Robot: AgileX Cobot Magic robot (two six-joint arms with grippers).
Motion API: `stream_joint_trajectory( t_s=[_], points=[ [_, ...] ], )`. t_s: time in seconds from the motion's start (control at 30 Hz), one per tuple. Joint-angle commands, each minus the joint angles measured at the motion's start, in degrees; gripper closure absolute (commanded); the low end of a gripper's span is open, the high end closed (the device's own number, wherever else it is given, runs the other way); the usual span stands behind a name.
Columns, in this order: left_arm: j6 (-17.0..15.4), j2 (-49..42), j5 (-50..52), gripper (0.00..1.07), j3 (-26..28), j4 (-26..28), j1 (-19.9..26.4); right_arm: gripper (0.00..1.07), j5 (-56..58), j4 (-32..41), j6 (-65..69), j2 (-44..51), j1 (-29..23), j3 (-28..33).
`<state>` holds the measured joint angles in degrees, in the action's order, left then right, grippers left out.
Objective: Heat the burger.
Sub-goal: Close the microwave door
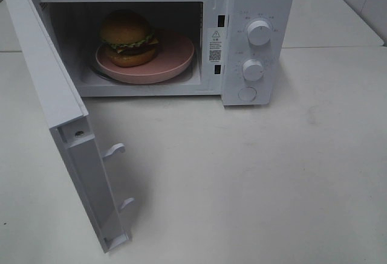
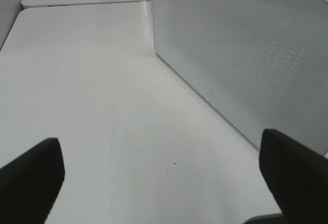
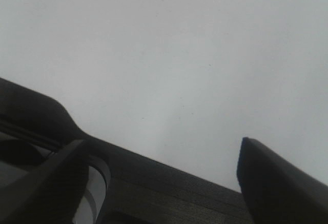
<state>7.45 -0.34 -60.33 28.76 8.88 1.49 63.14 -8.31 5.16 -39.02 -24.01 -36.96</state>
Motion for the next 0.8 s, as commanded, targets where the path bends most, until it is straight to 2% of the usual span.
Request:
stream_joint_trajectory(
  t_s=[0.03,0.1,0.33,0.63,0.8],
  points=[
    [-0.2,-1.4,0.8,0.09,-0.2,0.1,0.1,0.31,-0.3,1.1,0.3,2.8,3.2,1.2],
    [-0.2,-1.4,0.8,0.09,-0.2,0.1,0.1,0.31,-0.7,1.9,0.3,6.4,6.6,2.4],
    [-0.2,-1.4,0.8,0.09,-0.2,0.1,0.1,0.31,-1.2,2.1,0.3,15.1,12.9,5.3],
    [-0.2,-1.4,0.8,0.09,-0.2,0.1,0.1,0.31,-3.7,3.7,-0.2,27.4,17.3,7.8],
    [-0.2,-1.4,0.8,0.09,-0.2,0.1,0.1,0.31,-3.7,3.8,-0.2,34.4,17.4,7.8]
  ],
)
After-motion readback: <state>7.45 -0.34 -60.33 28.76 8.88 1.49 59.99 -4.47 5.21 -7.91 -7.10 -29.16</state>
